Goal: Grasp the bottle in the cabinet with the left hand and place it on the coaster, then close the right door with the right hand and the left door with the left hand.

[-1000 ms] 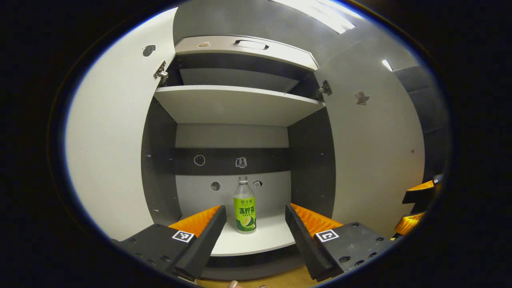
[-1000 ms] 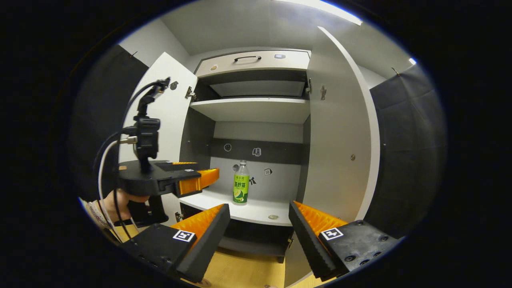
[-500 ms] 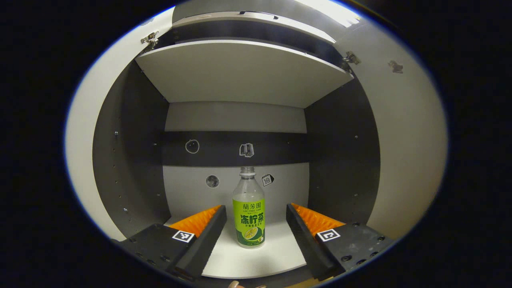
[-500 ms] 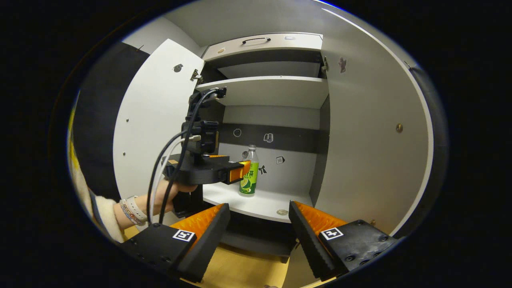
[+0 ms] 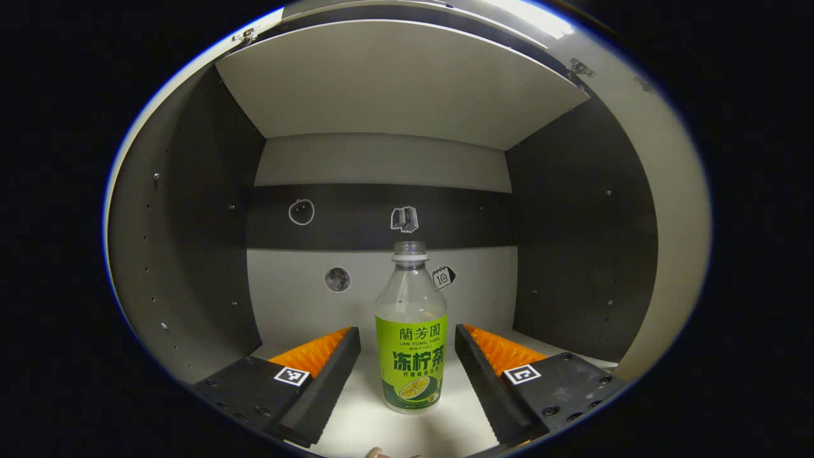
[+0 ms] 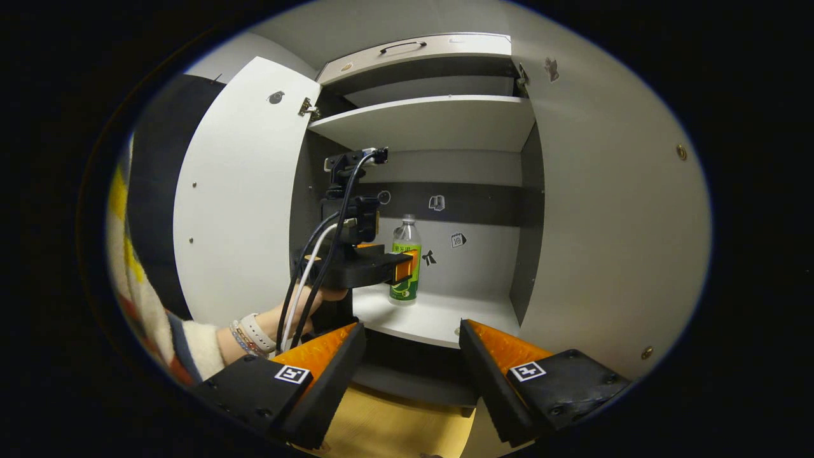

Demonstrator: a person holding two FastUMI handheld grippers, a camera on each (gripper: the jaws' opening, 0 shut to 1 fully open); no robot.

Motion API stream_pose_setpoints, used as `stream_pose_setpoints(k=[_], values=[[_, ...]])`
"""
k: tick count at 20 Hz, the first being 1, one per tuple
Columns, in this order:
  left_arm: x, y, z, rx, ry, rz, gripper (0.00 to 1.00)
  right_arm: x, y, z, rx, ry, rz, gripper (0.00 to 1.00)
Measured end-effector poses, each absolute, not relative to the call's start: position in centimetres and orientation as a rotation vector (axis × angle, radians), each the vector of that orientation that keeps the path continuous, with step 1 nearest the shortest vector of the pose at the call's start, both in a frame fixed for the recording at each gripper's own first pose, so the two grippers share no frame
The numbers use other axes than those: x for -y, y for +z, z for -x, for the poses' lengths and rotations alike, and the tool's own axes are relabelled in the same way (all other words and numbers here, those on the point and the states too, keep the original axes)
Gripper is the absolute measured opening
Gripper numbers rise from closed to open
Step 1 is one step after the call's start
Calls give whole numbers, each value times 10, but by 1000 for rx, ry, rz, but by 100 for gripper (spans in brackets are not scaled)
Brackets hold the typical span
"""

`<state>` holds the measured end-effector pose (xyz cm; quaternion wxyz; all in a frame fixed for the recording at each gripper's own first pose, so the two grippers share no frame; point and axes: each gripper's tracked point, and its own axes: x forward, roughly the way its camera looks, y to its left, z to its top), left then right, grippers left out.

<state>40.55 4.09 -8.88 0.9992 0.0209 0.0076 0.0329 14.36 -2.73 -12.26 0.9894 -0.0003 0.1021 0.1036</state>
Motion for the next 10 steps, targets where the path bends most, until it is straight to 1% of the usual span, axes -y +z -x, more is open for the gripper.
stream_pose_setpoints(k=[6, 9, 10], values=[[-39, -103, -431, -32, 56, -65, 95, 27, -134, -150, -236, 218, -13, 98], [-39, -97, -440, -6, 62, -97, 95, 27, -135, -151, -238, 220, -9, 98], [-38, -99, -441, -10, 64, -104, 92, 26, -135, -150, -239, 221, -13, 98]])
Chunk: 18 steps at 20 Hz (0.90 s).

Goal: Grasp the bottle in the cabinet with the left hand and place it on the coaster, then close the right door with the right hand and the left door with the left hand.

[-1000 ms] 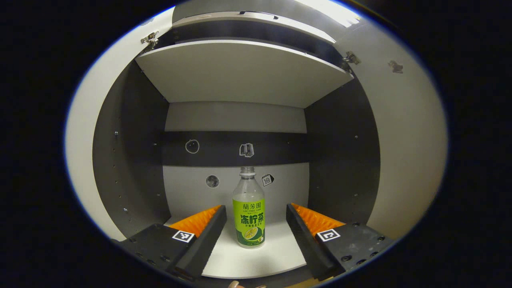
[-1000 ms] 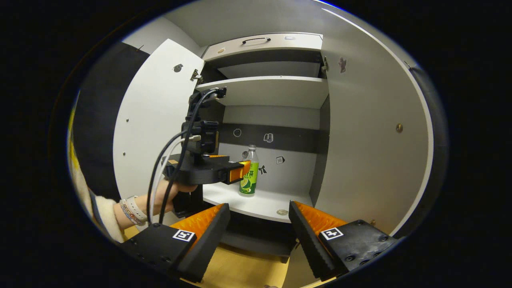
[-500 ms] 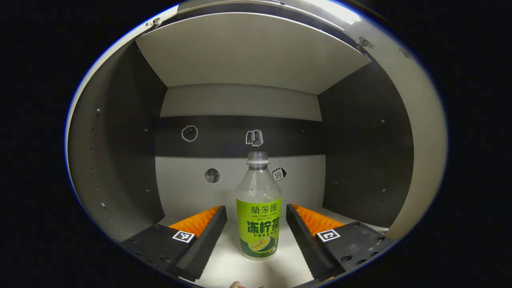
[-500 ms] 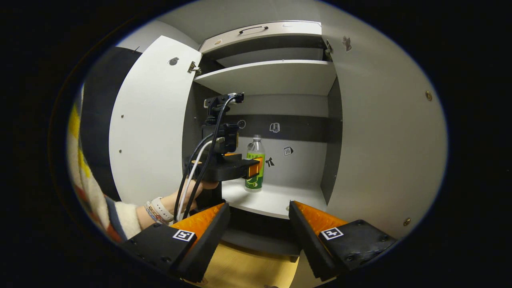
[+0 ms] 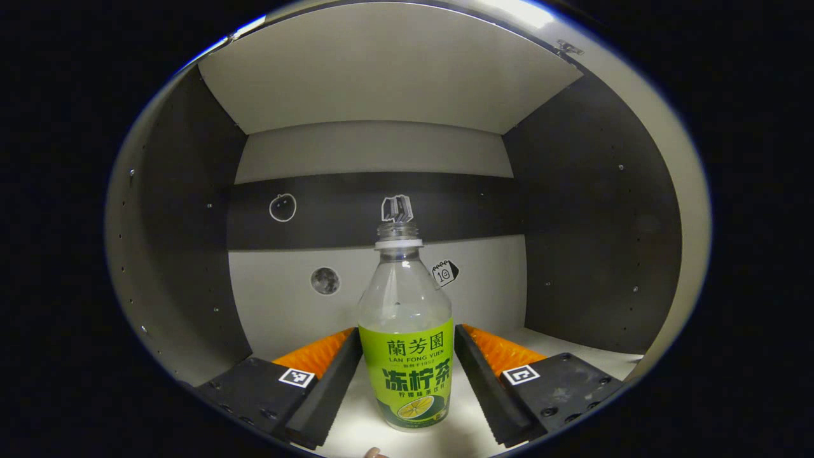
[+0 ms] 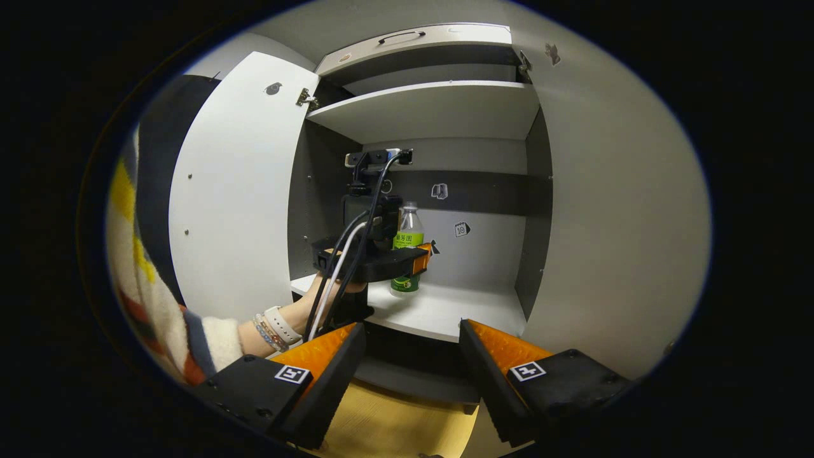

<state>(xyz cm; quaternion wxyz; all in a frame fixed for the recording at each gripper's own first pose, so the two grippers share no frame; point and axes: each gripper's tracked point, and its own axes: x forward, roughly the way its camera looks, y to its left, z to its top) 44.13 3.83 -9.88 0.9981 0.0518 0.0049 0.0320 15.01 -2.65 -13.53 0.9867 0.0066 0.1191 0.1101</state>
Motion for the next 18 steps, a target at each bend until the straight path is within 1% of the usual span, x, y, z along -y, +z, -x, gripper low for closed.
stream_pose_setpoints(k=[1, 2, 6, 9, 10, 13, 14, 18], values=[[-37, -98, -440, -8, 60, -100, 89, 27, -136, -150, -241, 222, -17, 98], [-36, -99, -441, -7, 53, -92, 81, 26, -136, -150, -242, 223, -20, 98], [-32, -93, -435, -10, 45, -95, 79, 28, -129, -147, -229, 216, -34, 98], [-27, -73, -418, 22, 34, -91, 80, 31, -123, -142, -212, 197, -33, 98], [-27, -67, -410, 31, 28, -83, 79, 32, -122, -140, -212, 189, -32, 98], [-29, -48, -382, 60, 27, -55, 80, 36, -115, -130, -200, 163, -30, 98], [-30, -45, -370, 63, 28, -44, 79, 36, -114, -125, -197, 155, -31, 98], [-30, -37, -320, 62, 13, -25, 80, 30, -109, -103, -195, 133, -28, 98]])
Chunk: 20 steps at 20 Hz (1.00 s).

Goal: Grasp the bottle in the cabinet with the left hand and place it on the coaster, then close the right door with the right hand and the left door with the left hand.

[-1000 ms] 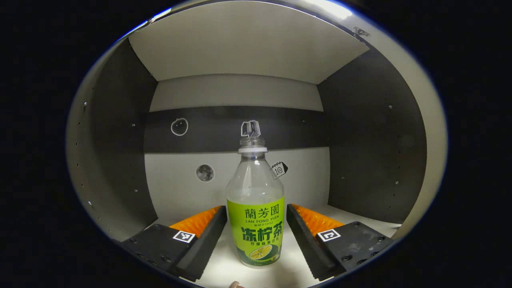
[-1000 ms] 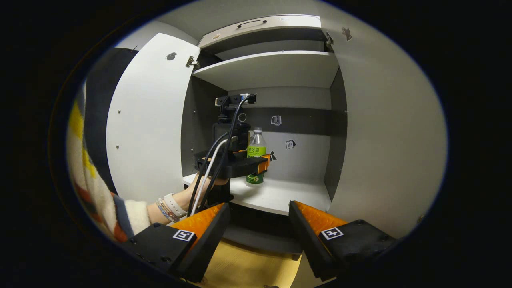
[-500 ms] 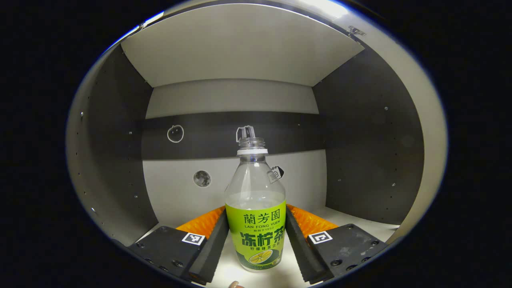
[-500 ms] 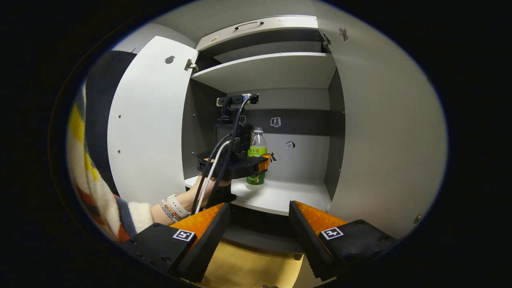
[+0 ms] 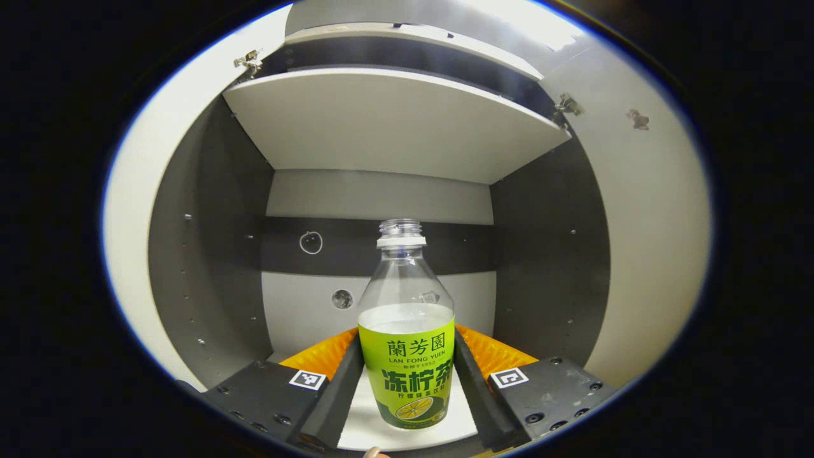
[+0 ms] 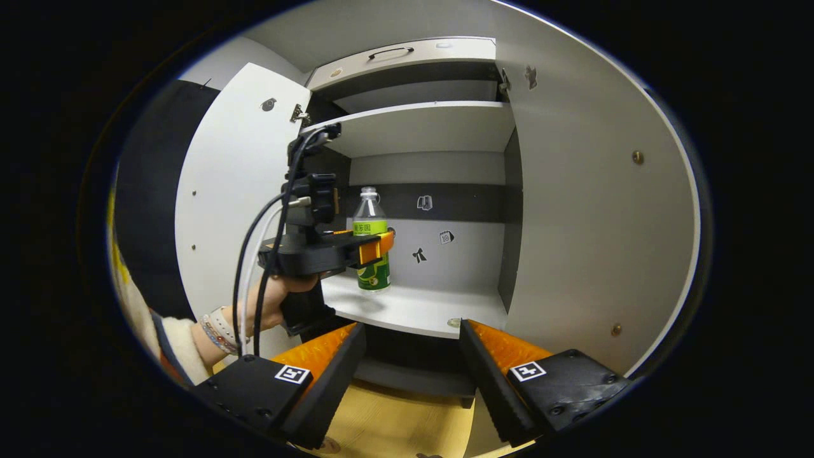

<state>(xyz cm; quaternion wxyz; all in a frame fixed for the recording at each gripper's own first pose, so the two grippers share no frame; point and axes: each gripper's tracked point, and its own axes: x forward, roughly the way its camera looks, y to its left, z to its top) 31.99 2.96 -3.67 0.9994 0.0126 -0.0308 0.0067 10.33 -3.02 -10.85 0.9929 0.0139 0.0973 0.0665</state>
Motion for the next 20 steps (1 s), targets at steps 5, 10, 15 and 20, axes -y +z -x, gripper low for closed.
stream_pose_setpoints(k=[5, 10, 15, 20], values=[[-29, -27, -250, 63, -16, -32, 80, 15, -89, -67, -162, 101, -17, 98], [-21, -29, -177, 46, -55, -39, 80, 16, -66, -28, -118, 22, -51, 98], [-10, -58, -115, 16, -113, -42, 79, 20, -66, 8, -122, -55, -5, 98], [17, -110, -68, -34, -182, -15, 79, 26, -67, 22, -132, -70, 46, 98]])
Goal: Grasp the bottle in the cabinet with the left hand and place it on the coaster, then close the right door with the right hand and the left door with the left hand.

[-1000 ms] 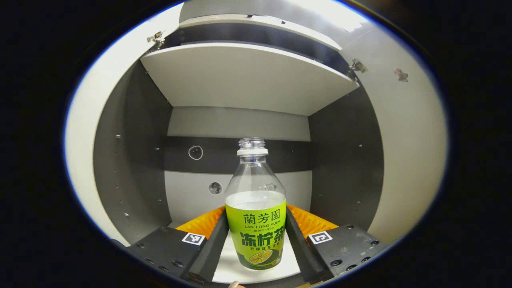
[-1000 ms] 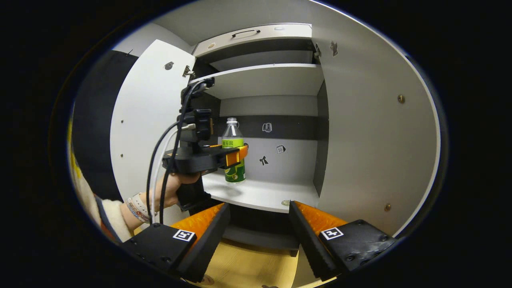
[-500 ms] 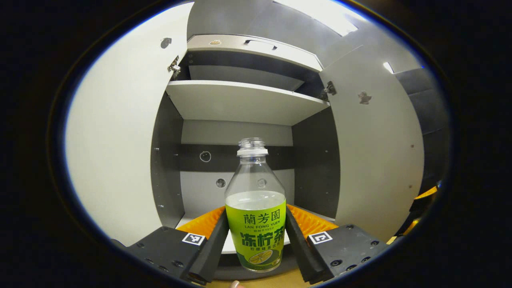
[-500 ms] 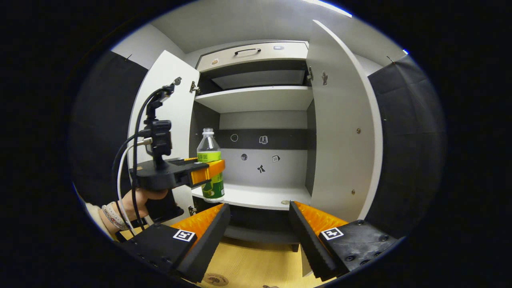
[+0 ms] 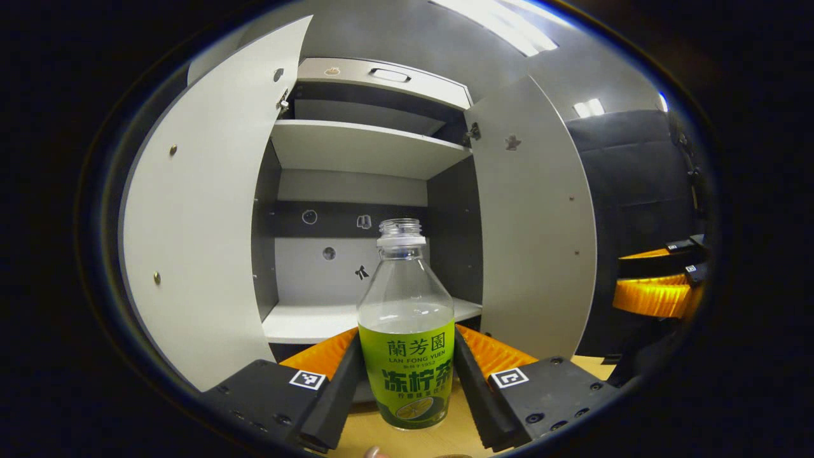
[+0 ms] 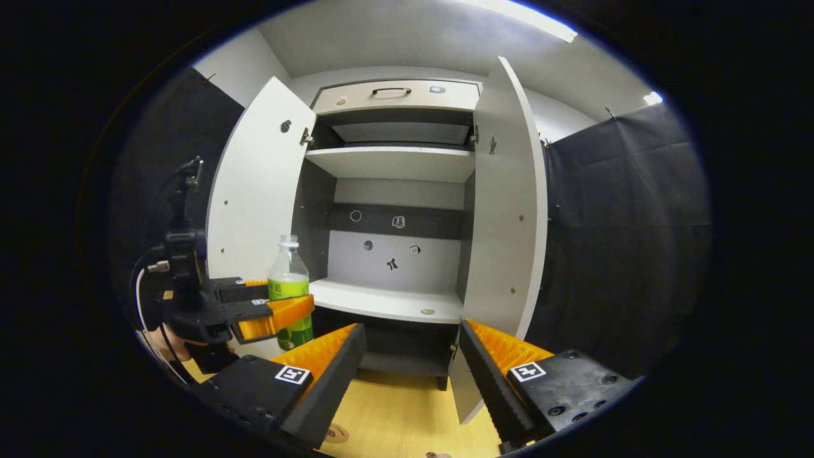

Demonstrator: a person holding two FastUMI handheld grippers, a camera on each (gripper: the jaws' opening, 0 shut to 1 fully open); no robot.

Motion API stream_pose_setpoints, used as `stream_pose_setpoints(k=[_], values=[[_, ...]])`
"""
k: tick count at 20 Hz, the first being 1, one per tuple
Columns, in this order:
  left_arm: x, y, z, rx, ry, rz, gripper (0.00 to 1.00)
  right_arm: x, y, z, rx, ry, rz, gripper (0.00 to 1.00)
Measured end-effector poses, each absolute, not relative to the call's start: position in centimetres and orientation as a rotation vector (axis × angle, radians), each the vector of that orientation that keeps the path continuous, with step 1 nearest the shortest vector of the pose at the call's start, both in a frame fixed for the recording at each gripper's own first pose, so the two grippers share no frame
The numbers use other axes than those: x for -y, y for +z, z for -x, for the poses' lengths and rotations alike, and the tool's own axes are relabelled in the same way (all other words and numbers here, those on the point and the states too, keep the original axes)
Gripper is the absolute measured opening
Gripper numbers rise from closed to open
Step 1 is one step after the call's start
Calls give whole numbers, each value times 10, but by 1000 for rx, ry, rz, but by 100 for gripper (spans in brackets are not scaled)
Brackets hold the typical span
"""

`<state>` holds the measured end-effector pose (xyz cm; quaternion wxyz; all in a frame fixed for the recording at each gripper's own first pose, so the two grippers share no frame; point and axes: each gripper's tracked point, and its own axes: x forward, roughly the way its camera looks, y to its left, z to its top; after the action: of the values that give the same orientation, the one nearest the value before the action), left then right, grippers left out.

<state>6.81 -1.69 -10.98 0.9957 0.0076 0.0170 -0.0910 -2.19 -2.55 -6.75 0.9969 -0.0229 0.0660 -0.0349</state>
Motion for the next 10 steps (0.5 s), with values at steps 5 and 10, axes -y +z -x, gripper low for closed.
stream_pose_setpoints(k=[5, 10], values=[[38, -147, -35, -30, -162, -46, 80, 35, -67, 25, -115, -42, 50, 95], [67, -191, -8, -24, -142, -73, 79, 43, -91, 35, -139, 4, 6, 98]])
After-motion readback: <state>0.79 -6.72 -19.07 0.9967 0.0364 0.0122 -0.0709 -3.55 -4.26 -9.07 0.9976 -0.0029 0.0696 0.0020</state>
